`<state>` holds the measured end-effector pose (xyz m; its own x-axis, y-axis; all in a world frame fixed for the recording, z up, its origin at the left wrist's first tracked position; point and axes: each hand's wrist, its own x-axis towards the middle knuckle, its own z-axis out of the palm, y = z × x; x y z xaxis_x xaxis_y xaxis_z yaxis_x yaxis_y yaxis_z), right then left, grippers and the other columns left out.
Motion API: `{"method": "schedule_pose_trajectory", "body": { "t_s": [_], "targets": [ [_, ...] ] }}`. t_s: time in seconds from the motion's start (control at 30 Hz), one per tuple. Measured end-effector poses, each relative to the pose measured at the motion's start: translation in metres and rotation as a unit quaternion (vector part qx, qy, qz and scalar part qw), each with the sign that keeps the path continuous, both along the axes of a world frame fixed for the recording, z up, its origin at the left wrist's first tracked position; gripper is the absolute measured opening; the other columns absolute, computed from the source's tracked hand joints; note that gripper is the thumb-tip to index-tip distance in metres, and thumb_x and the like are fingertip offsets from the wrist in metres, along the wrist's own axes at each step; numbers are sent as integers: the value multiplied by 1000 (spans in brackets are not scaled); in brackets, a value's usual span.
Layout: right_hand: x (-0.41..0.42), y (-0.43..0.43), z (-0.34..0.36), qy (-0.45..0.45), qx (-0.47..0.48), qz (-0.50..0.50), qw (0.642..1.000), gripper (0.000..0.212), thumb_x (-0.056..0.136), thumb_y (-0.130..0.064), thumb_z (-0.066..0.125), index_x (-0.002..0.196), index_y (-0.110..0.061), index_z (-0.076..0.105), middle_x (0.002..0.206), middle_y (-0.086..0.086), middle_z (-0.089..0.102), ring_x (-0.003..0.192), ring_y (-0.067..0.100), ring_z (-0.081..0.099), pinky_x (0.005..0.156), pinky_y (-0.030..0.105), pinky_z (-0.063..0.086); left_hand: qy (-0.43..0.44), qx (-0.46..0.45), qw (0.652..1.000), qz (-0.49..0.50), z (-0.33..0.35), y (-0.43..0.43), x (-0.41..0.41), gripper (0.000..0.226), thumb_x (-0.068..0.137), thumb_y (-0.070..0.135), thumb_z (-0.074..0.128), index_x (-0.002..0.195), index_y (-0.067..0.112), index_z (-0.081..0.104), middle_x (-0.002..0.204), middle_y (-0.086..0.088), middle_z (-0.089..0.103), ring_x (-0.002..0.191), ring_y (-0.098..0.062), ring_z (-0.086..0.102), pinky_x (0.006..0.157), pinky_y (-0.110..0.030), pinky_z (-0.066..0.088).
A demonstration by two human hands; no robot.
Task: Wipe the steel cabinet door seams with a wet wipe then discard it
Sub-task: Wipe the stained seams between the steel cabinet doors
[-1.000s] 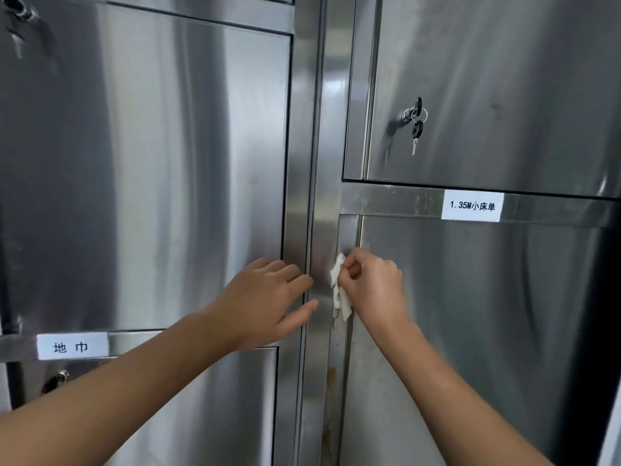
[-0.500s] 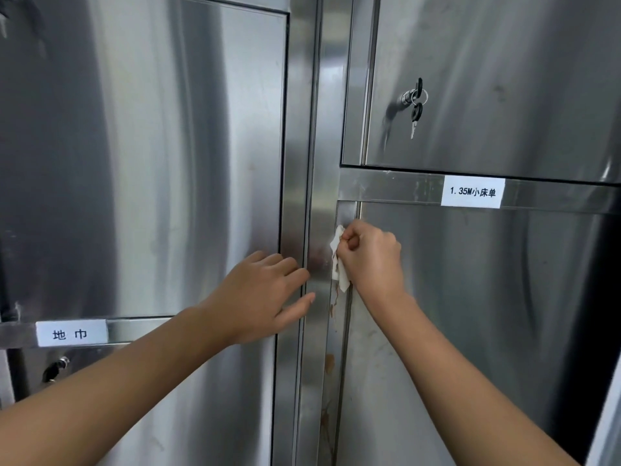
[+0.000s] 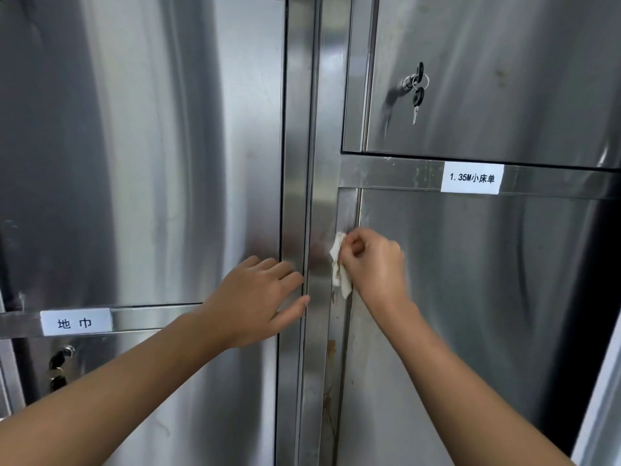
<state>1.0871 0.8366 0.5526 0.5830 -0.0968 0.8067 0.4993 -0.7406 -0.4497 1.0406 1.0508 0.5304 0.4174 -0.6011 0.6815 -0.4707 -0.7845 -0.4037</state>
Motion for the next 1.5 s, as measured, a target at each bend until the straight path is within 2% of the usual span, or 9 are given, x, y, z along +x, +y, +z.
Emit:
{"method": "schedule_pose_trajectory", "body": {
  "t_s": [0.13,0.37,0.53,0.67,0.9,1.07,1.17,1.27,1.5],
  "targets": [
    [6,5,32,-65,8,-15,998,9,84,-11,63,82,-19,67,59,-12,58,61,17,62,65,30,48,-2,-16,1000,-5,-2,2,2,42,101,47,36,94,18,64,86,3,63,69,-18,57,64,-34,47],
    [8,4,13,-81,-2,13,997,18,90,-14,63,78,-17,76,62,-1,70,59,19,66,65,38,56,17,-29,999,-13,-17,6,8,41,102,46,36,93,18,63,81,3,61,67,-17,55,63,-33,47],
    [2,5,-9,-52,27,51,997,17,92,-23,64,81,-19,77,64,-7,70,61,12,66,74,35,56,33,-27,999,-8,-29,5,12,41,102,47,35,93,17,63,82,2,60,69,-20,55,64,-36,48],
    [2,2,-34,-7,-2,44,999,3,88,-15,69,87,-17,71,66,-9,65,62,12,64,66,30,53,48,-30,998,-7,-37,6,14,45,102,47,34,96,17,65,83,2,62,70,-19,56,65,-36,49],
    [3,3,-87,54,-32,23,998,12,87,-14,68,81,-19,59,64,-2,64,62,23,63,59,35,53,78,-20,997,6,-57,3,16,49,102,49,31,99,16,67,88,1,66,73,-21,59,67,-37,49],
    [-1,3,-143,117,-70,9,991,14,87,-14,68,78,-15,58,61,1,63,58,25,60,55,39,52,80,-26,996,3,-73,2,11,42,100,46,37,92,16,65,88,0,65,80,-23,62,73,-36,50],
    [-5,2,-164,153,-93,11,984,12,88,-15,66,79,-16,58,61,1,63,58,25,60,58,42,53,88,-24,996,6,-82,1,8,41,100,45,38,91,15,64,84,-1,63,75,-24,60,70,-40,52],
    [-7,-1,-156,155,-93,11,983,11,88,-15,65,78,-18,62,62,-1,64,60,22,61,59,41,53,82,-24,996,5,-88,1,7,40,100,44,39,89,15,64,80,-1,61,70,-25,57,67,-41,51],
    [2,-2,-69,43,-48,-2,998,10,84,-13,66,78,-18,72,68,0,70,65,24,65,63,36,52,93,-25,995,9,-99,1,8,40,101,45,39,90,15,63,82,-1,61,74,-24,58,69,-39,50]
  ]
}}
